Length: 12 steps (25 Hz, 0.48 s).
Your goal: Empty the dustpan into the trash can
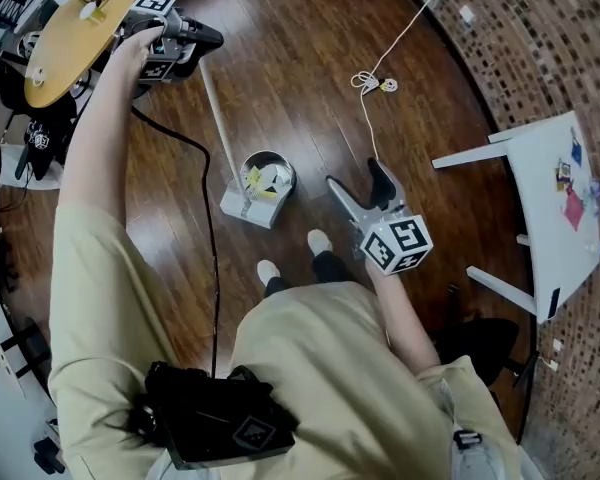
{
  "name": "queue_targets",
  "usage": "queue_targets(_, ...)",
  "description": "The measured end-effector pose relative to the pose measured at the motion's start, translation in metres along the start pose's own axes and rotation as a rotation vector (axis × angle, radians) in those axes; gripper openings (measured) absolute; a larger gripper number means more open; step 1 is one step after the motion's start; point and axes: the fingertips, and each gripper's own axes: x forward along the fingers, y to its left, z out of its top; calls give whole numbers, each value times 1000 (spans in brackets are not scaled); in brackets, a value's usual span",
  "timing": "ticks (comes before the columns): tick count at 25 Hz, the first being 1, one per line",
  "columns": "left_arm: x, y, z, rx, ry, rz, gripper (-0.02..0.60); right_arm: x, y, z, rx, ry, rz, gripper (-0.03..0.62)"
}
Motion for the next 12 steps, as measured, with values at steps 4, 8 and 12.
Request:
queue_targets(4,9,-17,-4,-1,0,-25,4,9,3,1,3,7,18,417)
queue_targets(8,6,-24,-5,6,-19,-40,4,16,7,0,5,9,30,417)
queue_targets(12,6,-10,-7,18,7,-67,5,16,4,0,12,4,26,417)
